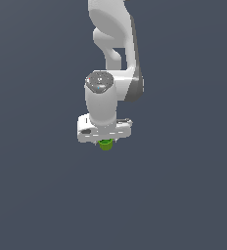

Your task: Pick up the object and move it to a goal position.

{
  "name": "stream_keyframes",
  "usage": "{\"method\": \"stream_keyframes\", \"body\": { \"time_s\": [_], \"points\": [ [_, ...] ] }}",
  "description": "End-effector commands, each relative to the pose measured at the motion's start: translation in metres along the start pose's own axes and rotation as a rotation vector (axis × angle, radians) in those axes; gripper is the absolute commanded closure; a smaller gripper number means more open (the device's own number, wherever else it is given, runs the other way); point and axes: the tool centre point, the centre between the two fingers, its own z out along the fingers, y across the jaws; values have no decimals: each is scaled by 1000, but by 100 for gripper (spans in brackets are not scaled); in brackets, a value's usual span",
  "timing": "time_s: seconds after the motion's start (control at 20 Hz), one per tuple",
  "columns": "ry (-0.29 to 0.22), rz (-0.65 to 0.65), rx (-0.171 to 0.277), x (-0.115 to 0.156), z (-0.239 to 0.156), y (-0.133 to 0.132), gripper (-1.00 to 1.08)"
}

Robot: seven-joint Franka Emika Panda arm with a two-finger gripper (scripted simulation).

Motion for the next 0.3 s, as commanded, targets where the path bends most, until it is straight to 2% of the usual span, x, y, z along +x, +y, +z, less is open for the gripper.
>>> {"method": "stream_keyframes", "body": {
  "time_s": [0.0,0.25],
  "points": [
    [1,-1,0,-2,-4,2,108],
    [1,-1,0,-1,-4,2,108]
  ]
}}
